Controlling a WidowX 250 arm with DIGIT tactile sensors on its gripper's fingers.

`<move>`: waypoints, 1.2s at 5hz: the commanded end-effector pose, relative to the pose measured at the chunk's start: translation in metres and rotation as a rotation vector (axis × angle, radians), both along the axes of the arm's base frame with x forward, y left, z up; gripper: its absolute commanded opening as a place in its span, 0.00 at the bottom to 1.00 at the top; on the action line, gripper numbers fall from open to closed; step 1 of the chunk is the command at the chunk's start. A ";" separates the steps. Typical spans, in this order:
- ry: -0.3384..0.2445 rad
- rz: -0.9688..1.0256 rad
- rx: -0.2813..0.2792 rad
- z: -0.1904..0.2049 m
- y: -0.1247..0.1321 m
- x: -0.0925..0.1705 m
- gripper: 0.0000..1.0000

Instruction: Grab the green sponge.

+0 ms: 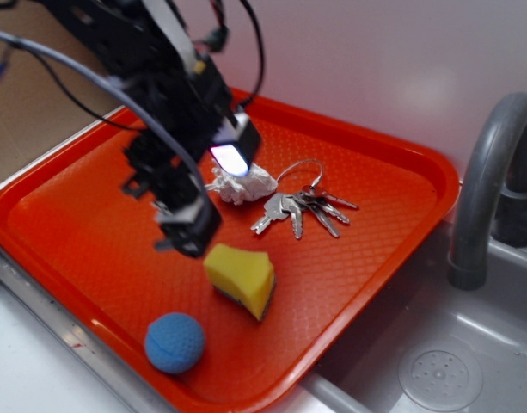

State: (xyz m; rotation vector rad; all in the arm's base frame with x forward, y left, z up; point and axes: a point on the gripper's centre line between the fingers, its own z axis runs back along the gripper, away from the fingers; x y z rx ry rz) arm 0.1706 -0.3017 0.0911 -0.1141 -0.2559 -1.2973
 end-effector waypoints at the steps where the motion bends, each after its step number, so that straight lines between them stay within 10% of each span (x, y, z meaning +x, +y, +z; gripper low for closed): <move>1: 0.037 -0.090 0.007 -0.023 -0.006 -0.026 1.00; 2: 0.034 -0.130 0.067 -0.032 -0.009 -0.030 1.00; 4: 0.012 -0.066 0.115 -0.039 -0.021 -0.033 0.00; 6: 0.097 0.255 0.017 0.032 0.018 -0.014 0.00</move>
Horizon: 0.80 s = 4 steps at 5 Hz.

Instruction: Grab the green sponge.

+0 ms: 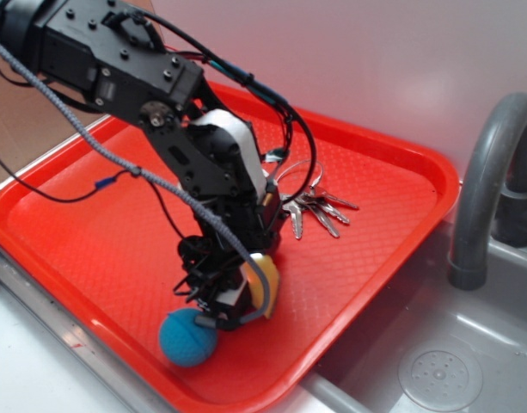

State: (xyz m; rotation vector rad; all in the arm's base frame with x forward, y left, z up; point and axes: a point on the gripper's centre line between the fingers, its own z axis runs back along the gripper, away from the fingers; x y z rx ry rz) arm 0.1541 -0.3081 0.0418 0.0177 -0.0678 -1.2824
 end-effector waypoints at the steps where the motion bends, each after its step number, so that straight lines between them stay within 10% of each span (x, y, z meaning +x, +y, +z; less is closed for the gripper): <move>1: 0.015 0.488 -0.209 0.131 0.058 0.015 0.00; 3: -0.097 0.939 -0.069 0.203 0.141 0.002 0.00; 4: -0.053 1.184 0.036 0.223 0.181 -0.019 0.00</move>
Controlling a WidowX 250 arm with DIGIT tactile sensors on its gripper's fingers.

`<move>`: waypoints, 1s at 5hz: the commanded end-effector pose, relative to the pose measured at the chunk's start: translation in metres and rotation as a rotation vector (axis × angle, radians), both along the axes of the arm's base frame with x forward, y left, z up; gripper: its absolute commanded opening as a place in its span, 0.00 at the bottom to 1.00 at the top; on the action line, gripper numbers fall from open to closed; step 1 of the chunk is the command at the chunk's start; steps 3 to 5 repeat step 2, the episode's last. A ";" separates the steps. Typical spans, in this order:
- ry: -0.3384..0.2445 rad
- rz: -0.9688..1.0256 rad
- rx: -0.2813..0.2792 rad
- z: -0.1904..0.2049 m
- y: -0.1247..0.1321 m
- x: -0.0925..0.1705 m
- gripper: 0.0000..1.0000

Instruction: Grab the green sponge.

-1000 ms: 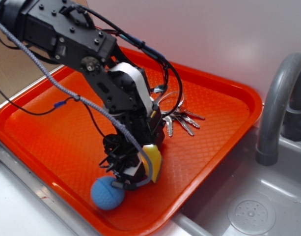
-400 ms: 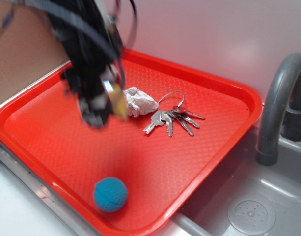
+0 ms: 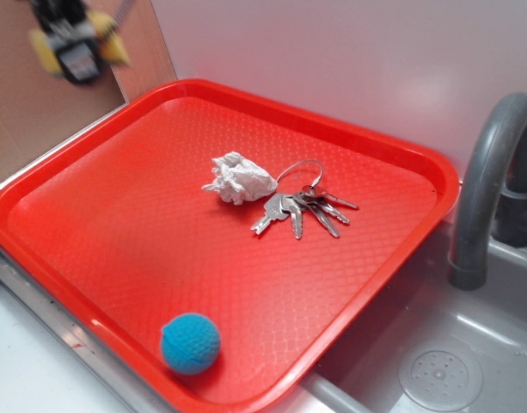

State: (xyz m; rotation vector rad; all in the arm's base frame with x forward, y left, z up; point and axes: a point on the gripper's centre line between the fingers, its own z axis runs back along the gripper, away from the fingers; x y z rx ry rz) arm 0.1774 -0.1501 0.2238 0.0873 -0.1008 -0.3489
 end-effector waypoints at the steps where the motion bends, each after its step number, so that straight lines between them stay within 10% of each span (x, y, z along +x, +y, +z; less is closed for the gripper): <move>1: 0.021 0.472 -0.010 0.047 0.033 -0.053 0.00; 2: 0.021 0.472 -0.010 0.047 0.033 -0.053 1.00; 5: 0.021 0.472 -0.010 0.047 0.033 -0.053 1.00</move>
